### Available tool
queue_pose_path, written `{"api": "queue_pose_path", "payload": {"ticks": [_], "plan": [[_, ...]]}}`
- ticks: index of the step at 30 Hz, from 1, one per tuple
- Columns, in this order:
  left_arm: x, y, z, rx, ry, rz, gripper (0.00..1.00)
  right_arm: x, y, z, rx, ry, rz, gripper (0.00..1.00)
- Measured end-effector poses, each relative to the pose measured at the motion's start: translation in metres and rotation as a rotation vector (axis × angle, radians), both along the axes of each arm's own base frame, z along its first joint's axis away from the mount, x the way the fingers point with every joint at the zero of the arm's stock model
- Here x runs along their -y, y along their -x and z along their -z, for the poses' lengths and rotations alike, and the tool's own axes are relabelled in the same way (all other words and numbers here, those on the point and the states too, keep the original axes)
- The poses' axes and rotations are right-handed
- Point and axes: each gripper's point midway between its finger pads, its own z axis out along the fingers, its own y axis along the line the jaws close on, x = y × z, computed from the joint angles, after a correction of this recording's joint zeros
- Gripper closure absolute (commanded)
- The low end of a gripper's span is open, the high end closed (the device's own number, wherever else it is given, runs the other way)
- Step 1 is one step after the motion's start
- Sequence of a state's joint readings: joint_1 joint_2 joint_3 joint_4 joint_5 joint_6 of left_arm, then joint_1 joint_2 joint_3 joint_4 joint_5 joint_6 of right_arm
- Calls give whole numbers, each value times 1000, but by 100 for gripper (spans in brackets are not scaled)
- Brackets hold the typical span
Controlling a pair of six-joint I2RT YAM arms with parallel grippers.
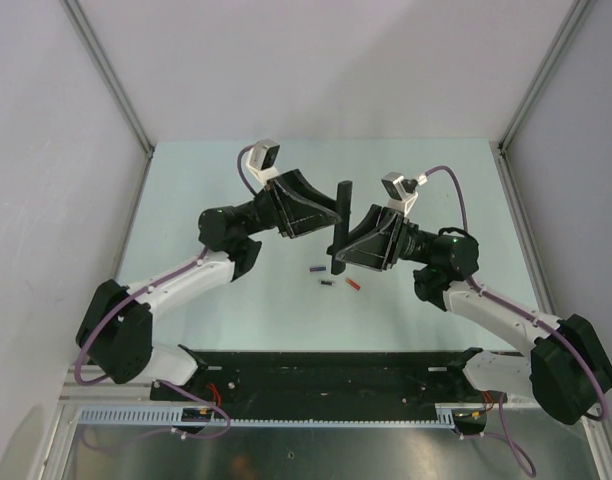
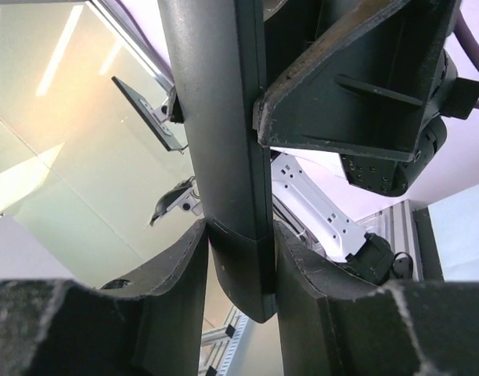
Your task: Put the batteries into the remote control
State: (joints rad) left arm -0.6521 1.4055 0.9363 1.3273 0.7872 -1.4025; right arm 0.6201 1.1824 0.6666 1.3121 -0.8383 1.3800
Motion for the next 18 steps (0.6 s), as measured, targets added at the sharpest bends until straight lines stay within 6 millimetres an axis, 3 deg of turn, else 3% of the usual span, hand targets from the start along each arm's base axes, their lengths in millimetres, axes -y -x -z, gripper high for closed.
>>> {"api": "queue_pose_path", "payload": {"ticks": [2,6,18], "plan": [[0,0,2,-5,-2,2,42,0,1,1,2,4,-6,100],[4,-5,10,-24,-18,3,36,1,8,-1,11,5,-25,100],[7,-4,17,-30,-37,24,34,2,11,3,4,36,-47,100]]}}
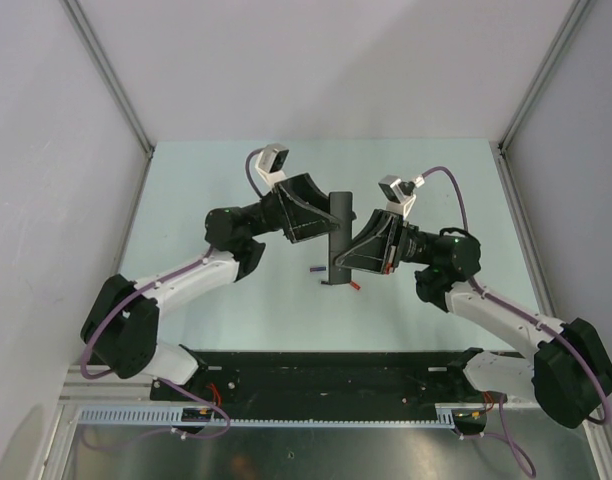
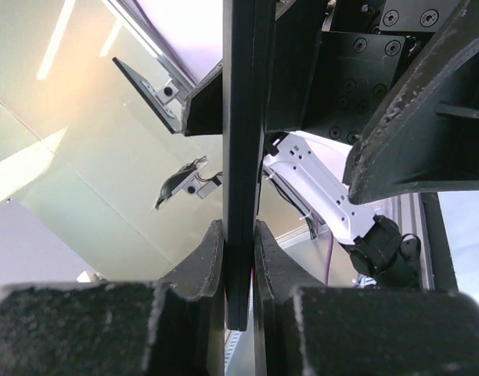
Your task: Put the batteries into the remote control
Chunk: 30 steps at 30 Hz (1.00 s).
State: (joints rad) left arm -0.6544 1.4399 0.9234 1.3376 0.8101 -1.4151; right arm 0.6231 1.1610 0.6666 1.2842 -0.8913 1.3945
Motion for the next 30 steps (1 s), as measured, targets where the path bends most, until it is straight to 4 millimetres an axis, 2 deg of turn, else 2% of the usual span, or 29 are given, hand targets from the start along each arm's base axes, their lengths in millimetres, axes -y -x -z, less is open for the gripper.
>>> {"api": "queue_pose_path", "payload": {"ticks": [4,7,9,16,21,24,27,30], "plan": [[-3,-3,9,-10,-18,-1,33,2,-2,4,36,25,30,100],[-10,-7,21,-29,-43,-13,27,4,-4,11,48,94,98,100],[-15,-8,29,-40,-62,-21,29,3,-6,14,65,153,151,100],[-27,-7,31,47,-89,-95,30,-4,-13,18,176,325,293,100],[-25,-10,44,66,-148,-123,30,-7,-21,48,171,454,331,100],[-24,-13,61,45,-194,-141,27,-8,-28,65,139,515,344,100],[-26,-12,73,35,-227,-153,32,-9,-32,71,128,534,348,100],[-27,-10,75,42,-236,-158,43,-14,-33,75,125,539,330,100]]}}
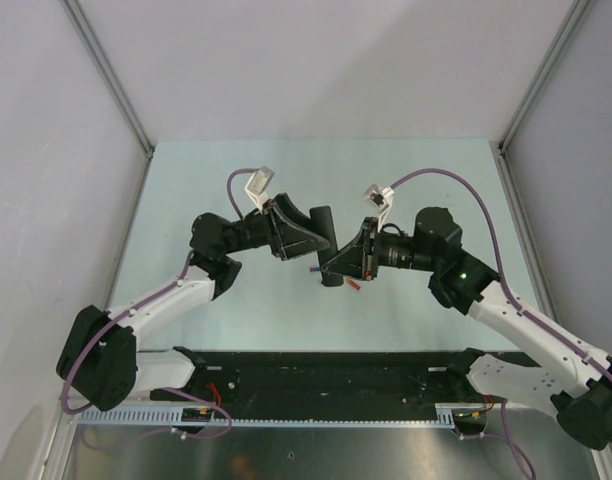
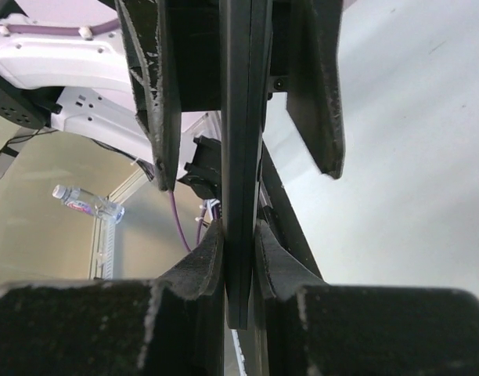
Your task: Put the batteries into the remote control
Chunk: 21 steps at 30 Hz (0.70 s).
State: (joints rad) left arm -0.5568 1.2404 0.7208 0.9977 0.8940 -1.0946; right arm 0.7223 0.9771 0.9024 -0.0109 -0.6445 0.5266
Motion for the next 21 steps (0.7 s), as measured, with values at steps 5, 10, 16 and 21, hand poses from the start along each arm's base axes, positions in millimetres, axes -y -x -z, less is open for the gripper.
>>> {"api": "queue_pose_path", "payload": {"ticks": [5,10,16,21], "plan": [[2,0,10,-10,-22,-1,69,-11,-4,18,-45,39,-20,100],[3,1,20,-37,-38,-9,71,-13,-3,21,-56,45,-26,100],[1,1,23,-47,-34,-29,81,-15,-2,22,-79,44,-36,100],[-2,4,24,-62,-26,-39,100,-16,-2,26,-84,50,-49,86]]}}
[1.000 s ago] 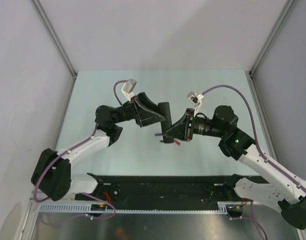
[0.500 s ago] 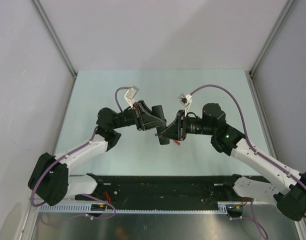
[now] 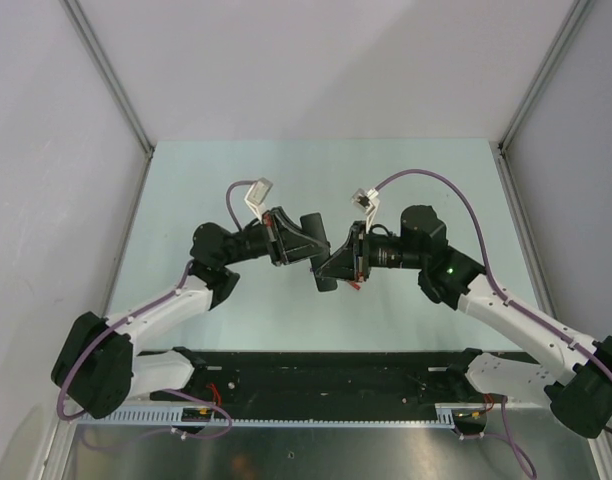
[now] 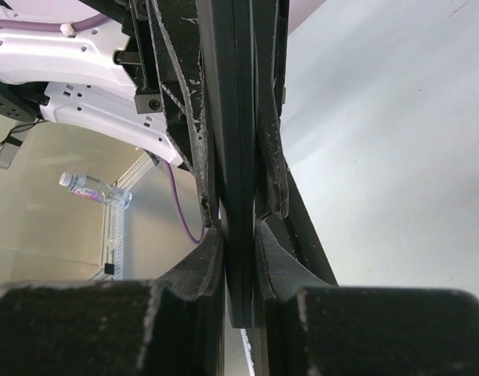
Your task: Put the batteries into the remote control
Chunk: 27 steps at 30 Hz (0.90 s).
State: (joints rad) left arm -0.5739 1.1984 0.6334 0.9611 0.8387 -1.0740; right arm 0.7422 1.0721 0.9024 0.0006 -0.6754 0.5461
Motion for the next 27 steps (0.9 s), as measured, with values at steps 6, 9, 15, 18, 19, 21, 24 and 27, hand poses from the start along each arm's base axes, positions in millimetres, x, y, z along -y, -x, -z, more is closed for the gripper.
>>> {"api": "queue_pose_path", "payload": {"ticks": [6,9,15,18,19,21,24,27], "plan": [[-1,-1,9,-11,-12,-23,100,2,-4,1,-11,0,11,35],[-1,-7,20,-51,-42,-48,100,7,-12,2,-14,7,39,20],[-6,-35,38,-158,-82,-163,100,33,-24,11,-8,88,167,17],[-13,-55,59,-255,-113,-258,100,44,-27,21,10,163,273,15],[-15,-59,68,-286,-125,-282,100,47,-27,25,14,193,310,16],[-16,-66,85,-352,-155,-314,100,50,-27,35,32,256,373,15],[-17,-71,103,-418,-189,-342,100,55,-29,50,63,345,454,13],[-18,-74,112,-457,-201,-359,100,61,-34,57,95,396,516,12]]}}
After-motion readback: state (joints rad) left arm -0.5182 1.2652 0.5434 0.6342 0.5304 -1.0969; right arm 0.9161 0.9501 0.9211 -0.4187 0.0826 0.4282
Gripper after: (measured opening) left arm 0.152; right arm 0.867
